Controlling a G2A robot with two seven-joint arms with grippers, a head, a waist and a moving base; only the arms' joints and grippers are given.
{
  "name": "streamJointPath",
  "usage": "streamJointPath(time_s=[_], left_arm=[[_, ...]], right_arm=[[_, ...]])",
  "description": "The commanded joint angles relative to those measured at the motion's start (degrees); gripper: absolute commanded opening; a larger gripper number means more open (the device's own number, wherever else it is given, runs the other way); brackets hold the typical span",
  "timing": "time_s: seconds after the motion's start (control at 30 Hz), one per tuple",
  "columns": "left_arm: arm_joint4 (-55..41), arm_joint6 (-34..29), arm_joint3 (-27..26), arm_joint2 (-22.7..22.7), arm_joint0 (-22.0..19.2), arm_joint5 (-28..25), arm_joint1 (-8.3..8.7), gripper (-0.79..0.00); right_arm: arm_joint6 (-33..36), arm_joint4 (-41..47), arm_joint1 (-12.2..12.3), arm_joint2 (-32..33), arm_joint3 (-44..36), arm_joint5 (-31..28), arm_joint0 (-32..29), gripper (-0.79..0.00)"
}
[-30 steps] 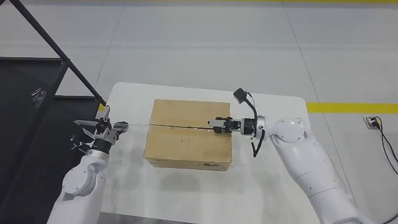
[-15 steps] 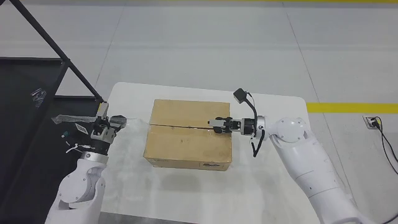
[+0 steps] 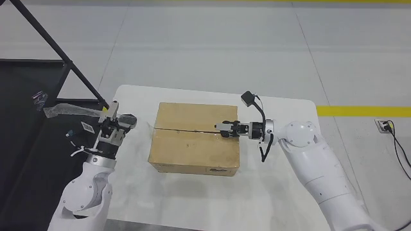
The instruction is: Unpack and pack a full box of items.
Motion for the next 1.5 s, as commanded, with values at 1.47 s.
streamJointPath(time_s=[1.47], left_arm=[[14.34,-4.47,-0.68,10.08,-7.16,3.20,-0.60,0.000]], right_arm=[[-2.69,-0.11,3.08,2.08,-8.07,2.10,-4.96,0.000]])
